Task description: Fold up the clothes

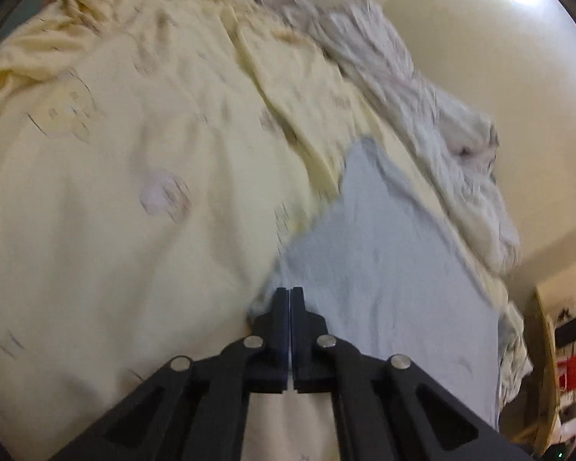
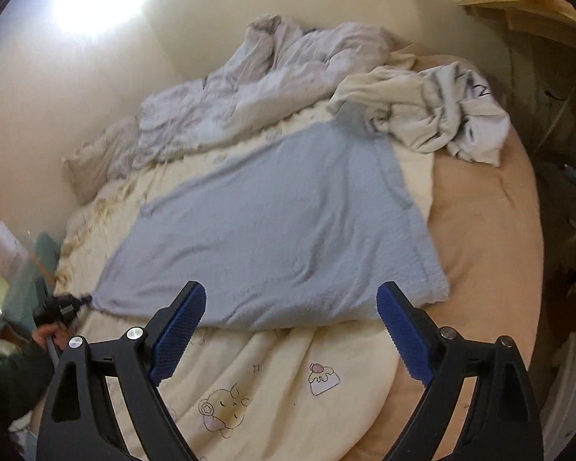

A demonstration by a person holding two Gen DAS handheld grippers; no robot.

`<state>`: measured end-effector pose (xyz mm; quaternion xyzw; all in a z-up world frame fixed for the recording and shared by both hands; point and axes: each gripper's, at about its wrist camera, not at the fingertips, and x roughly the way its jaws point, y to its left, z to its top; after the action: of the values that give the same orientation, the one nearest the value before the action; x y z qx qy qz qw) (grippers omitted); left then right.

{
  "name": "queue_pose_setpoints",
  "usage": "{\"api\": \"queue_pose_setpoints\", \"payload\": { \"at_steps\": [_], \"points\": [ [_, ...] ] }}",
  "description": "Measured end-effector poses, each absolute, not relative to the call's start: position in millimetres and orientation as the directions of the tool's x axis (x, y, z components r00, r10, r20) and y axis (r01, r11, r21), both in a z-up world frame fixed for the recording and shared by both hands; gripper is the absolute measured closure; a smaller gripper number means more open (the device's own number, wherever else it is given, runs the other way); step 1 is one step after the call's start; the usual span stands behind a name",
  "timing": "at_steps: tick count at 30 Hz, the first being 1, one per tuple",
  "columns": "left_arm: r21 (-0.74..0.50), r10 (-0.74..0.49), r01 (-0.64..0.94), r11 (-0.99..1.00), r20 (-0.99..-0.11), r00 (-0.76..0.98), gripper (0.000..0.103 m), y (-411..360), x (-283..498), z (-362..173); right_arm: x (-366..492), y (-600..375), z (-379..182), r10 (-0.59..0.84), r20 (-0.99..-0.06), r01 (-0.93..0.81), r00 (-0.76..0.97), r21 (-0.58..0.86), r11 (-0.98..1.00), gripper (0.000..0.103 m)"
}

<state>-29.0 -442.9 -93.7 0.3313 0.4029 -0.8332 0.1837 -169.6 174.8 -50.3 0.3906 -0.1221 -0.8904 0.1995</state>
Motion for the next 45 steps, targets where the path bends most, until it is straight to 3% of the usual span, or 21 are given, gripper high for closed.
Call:
{"api": "queue_pose_setpoints", "payload": {
  "at_steps": [4,7,9,10,14,19,20,22,27,32,40,45],
  "points": [
    [-0.582,-0.071,0.603,-0.546,-0.685,-0.725,0.103,-462.0,-15.2,-97.0,-164.7,169.3,-59.2,-0.451,-0.659,0.28,-0.602,0.355,-0.892,0.01],
    [-0.652,0.006,0.555,-0.516,-0.651,-0.759,0.101,-460.3,-12.2,-101.6,-156.5,175.6,-63.7,-0.452,-0.658,0.27,-0.603,0.365,-0.891,0.01],
    [-0.675,0.054,0.558,-0.483,-0.659,-0.75,0.073,-453.7,-0.4,-106.1,-155.4,179.2,-66.7,-0.451,-0.659,0.253,-0.602,0.379,-0.89,0.01],
    [-0.696,0.084,0.55,-0.461,-0.651,-0.754,0.051,-453.3,-1.9,-108.8,-154.6,181.0,-67.2,-0.448,-0.661,0.244,-0.602,0.382,-0.891,0.01],
    [-0.71,0.122,0.53,-0.464,-0.643,-0.756,0.048,-446.7,-11.6,-111.6,-152.7,184.4,-66.6,-0.449,-0.654,0.236,-0.608,0.39,-0.89,0.01],
    [-0.712,0.137,0.5,-0.492,-0.631,-0.764,0.051,-445.6,-16.1,-116.1,-150.6,181.7,-68.9,-0.447,-0.666,0.239,-0.598,0.383,-0.892,0.01],
    [-0.688,0.128,0.503,-0.523,-0.647,-0.752,0.073,-445.8,-31.3,-118.1,-150.3,181.8,-68.9,-0.446,-0.667,0.24,-0.597,0.382,-0.892,0.01],
    [-0.651,0.08,0.524,-0.549,-0.665,-0.743,0.1,-446.6,-33.7,-116.0,-150.3,181.5,-68.9,-0.439,-0.669,0.237,-0.6,0.376,-0.896,0.01],
    [-0.642,-0.001,0.518,-0.565,-0.628,-0.778,0.1,-450.8,-26.8,-107.6,-151.0,203.4,-67.3,-0.427,-0.647,0.172,-0.632,0.42,-0.891,0.01],
    [-0.656,0.005,0.524,-0.543,-0.626,-0.78,0.1,-451.1,-27.6,-110.8,-148.4,250.8,-70.4,-0.407,-0.607,0.018,-0.682,0.543,-0.84,0.01],
    [-0.676,0.025,0.543,-0.498,-0.637,-0.77,0.1,-452.3,-22.8,-118.5,-145.7,330.6,-142.1,-0.53,-0.546,-0.342,-0.649,0.831,-0.438,0.01],
    [-0.695,0.046,0.536,-0.48,-0.63,-0.775,0.098,-453.0,-22.5,-122.3,-163.5,321.9,-146.4,-0.56,-0.549,-0.316,-0.621,0.829,-0.462,0.012]
  ]
}}
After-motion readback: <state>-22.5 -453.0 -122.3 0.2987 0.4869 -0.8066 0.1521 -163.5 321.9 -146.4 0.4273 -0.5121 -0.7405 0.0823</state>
